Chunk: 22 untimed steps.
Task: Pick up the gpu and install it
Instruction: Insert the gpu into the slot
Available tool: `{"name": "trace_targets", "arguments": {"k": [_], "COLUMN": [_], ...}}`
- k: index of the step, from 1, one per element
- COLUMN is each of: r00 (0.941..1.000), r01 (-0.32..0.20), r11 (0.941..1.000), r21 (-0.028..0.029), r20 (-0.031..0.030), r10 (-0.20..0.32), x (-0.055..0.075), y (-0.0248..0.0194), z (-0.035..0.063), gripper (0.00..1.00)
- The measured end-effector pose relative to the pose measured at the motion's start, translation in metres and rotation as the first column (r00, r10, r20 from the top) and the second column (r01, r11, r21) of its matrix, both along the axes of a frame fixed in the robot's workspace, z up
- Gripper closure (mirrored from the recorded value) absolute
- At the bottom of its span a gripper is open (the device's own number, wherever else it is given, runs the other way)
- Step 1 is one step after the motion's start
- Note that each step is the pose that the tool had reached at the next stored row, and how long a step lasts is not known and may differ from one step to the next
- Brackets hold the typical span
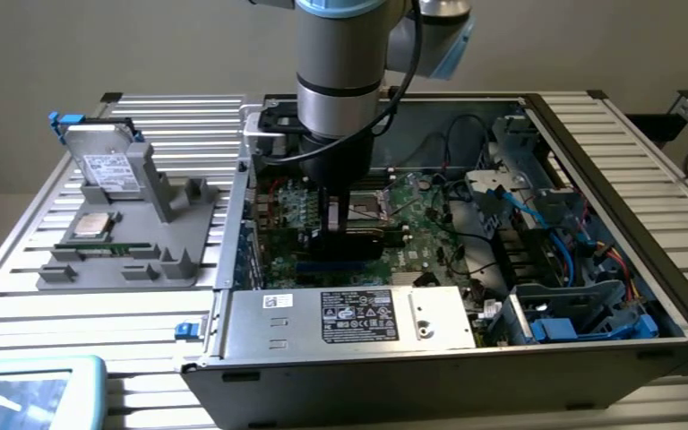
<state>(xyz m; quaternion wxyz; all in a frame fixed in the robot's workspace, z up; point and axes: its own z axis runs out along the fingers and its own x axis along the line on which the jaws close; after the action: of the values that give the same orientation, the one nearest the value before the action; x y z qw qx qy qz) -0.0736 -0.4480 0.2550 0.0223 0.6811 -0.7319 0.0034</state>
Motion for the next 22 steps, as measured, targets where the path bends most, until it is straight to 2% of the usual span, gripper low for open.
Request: {"name": "trace_targets", "arguments": {"k": [17, 22], "r00": [1.0000, 0.9999], "r01": [-0.004, -0.011], "r11": [1.0000, 0.9999], "r21": [-0.0030, -0.0032], "r20": [0.0001, 0.0001], "r10": [0.004, 0.011], "x": [-0.0002, -0.0003], "y": [0.0000, -0.0017], "z": [-0.0008, -0.0008], "gripper": [0.73, 0.73]}}
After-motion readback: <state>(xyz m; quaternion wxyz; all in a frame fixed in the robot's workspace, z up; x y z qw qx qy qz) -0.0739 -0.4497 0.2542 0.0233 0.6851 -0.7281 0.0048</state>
